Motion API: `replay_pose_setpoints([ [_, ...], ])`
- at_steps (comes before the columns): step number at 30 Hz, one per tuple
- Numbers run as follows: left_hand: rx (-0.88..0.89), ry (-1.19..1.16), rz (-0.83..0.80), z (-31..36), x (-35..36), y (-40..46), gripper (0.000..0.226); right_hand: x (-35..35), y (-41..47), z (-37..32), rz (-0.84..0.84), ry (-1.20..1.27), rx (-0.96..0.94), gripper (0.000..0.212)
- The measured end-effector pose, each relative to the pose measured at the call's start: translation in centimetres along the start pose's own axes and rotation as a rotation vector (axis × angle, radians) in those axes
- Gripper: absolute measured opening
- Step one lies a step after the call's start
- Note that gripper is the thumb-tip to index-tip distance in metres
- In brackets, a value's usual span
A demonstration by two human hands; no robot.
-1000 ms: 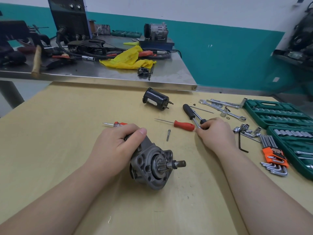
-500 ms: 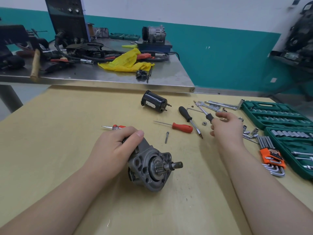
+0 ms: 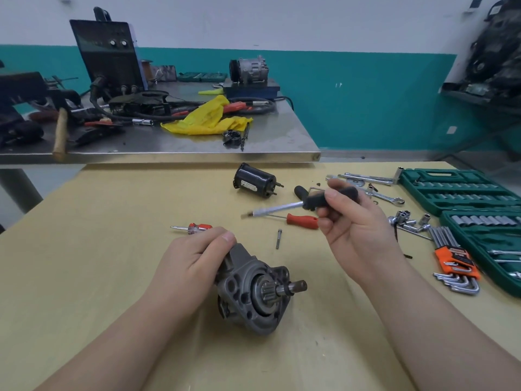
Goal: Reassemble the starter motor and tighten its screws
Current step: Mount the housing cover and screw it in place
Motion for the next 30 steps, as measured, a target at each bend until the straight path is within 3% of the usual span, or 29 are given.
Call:
replay_pose_setpoints([
  [4, -0.005, 0.001, -0.013, -0.2, 0.2, 0.1, 0.054, 1.4, -2.0, -0.8, 0.044, -0.257, -0.175, 0.037],
  [11, -0.026, -0.035, -0.002, -0.6, 0.4, 0.0, 0.049, 3.2, -4.8, -1.4, 0.034, -0.277, -0.370, 0.039],
  [15, -0.058, -0.083, 0.010, -0.7, 0.8, -0.1, 0.040, 3.5, -5.5, -1.3, 0.040, -0.287, -0.410, 0.038],
  [30, -0.070, -0.095, 0.019, -1.1, 0.9, -0.3, 0.039, 3.7, -5.6, -1.4, 0.058, -0.335, -0.440, 0.032],
])
Point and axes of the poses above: each hand's wrist, its own y-axis towards the middle knuckle, its own x-axis out of the palm, z = x × y, the point moved 10 cm from there along y, towards the middle knuckle, and after that the axes turned 15 degrees about x, right-handed, at the moved point
